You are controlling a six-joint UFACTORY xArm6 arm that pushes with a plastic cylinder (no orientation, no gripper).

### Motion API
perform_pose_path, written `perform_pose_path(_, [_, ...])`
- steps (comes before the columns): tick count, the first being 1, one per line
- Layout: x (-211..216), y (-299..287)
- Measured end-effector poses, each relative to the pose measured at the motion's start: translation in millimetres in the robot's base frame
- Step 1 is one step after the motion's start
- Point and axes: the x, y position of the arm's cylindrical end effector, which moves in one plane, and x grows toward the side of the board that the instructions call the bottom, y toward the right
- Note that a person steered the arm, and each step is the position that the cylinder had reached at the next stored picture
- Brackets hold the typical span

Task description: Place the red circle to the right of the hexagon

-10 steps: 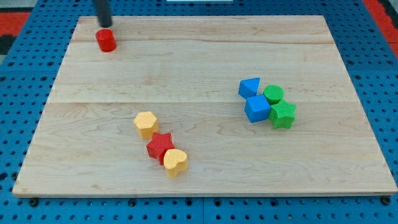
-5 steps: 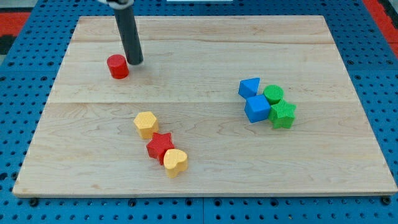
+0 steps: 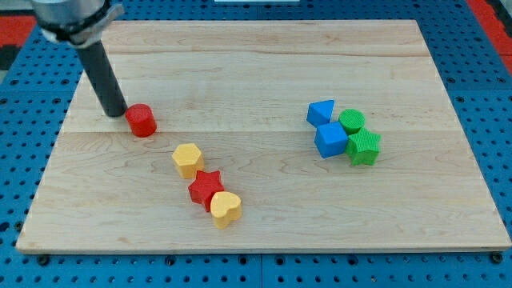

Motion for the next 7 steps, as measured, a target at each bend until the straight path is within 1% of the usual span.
perform_pose_path(1, [35.3, 65.7])
perform_pose_path(2, [-7.4, 25.7])
perform_pose_path(3, [-5.9, 65.6])
perform_pose_path(4, [24.8, 99.9])
perform_pose_path(5, [24.1, 105.3])
perform_pose_path(6, [14.9, 125.7])
perform_pose_path(7, [33.2, 128.6])
